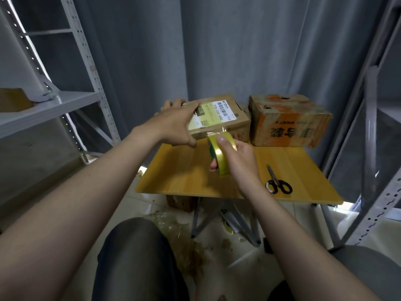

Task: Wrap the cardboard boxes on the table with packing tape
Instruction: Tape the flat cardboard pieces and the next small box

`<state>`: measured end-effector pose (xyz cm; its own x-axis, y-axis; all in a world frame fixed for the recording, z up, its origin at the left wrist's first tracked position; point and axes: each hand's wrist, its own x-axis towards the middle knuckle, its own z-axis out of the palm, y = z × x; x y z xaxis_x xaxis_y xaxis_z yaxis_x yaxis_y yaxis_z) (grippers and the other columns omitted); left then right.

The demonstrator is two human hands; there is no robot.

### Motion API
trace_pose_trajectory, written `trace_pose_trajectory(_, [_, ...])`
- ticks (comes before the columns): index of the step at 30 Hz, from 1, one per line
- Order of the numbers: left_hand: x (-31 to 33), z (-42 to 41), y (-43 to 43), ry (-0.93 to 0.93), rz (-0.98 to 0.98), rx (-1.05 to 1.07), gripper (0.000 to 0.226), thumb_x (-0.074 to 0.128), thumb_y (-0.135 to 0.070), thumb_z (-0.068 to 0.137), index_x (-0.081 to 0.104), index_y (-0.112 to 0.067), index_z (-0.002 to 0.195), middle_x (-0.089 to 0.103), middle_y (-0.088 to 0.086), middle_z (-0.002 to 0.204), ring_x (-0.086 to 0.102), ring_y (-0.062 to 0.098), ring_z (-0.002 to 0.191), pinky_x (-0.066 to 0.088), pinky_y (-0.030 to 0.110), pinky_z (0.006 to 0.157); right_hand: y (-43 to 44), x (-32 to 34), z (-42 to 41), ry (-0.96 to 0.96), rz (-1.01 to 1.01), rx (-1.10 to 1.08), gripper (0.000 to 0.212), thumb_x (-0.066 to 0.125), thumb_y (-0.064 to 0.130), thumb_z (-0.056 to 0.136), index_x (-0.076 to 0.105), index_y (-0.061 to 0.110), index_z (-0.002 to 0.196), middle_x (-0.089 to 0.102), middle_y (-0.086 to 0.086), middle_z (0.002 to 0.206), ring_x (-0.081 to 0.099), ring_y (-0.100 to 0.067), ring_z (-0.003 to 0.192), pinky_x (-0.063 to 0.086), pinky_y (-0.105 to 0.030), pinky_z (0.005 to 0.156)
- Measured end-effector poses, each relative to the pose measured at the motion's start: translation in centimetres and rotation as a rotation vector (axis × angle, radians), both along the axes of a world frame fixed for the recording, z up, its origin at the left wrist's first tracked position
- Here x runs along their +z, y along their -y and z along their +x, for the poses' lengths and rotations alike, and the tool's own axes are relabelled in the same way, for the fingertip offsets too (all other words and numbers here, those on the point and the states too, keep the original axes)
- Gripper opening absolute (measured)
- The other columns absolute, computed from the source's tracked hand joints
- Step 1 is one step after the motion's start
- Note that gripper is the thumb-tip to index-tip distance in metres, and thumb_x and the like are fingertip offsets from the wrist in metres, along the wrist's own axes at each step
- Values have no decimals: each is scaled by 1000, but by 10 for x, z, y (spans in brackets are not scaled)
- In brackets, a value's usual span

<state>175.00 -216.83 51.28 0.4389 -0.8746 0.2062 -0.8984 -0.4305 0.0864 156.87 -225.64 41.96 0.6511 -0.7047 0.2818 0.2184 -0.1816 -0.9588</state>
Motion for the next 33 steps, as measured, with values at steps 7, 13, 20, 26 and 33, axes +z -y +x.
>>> trace_pose_trajectory(7, [-7, -3, -12, -414, -113, -17, 90, 85, -44, 50, 60, -32, 136, 67, -6, 111, 63, 30, 110, 52, 45, 92, -5, -4, -10, 42, -58, -73, 36, 61, 48, 102, 74, 18, 86, 72, -12, 61, 71, -26, 51, 57, -30, 46])
trace_pose_trajectory(13, [-12, 0, -13, -375, -243, 79, 90, 90, -43, 55, 61, -33, 140, 66, 5, 124, 54, 39, 124, 48, 40, 105, -4, 0, -5, -112, 7, -109, 48, 60, 57, 99, 74, 12, 90, 72, -12, 60, 72, -27, 51, 57, -30, 45])
trace_pose_trajectory(20, [1, 5, -21, -565, -180, -17, 69, 95, -19, 68, 65, -35, 128, 73, -6, 110, 70, 14, 96, 61, 29, 70, -8, -14, -8, -189, 89, -56, 43, 61, 55, 99, 73, 14, 93, 73, -14, 63, 73, -30, 53, 58, -31, 46])
trace_pose_trajectory(26, [9, -1, -24, -689, -70, -32, 70, 94, -29, 61, 63, -42, 123, 73, 11, 124, 71, 34, 111, 58, 54, 95, -12, -17, -5, -185, 148, -58, 49, 62, 56, 98, 74, 10, 89, 73, -15, 62, 73, -28, 52, 53, -25, 42])
trace_pose_trajectory(33, [10, -2, -30, -924, 39, -53, 63, 89, -21, 70, 72, -31, 130, 62, 2, 135, 59, 29, 125, 62, 44, 84, -10, -12, -1, -176, 105, -93, 54, 61, 59, 98, 73, 7, 87, 72, -14, 59, 73, -28, 52, 54, -26, 43])
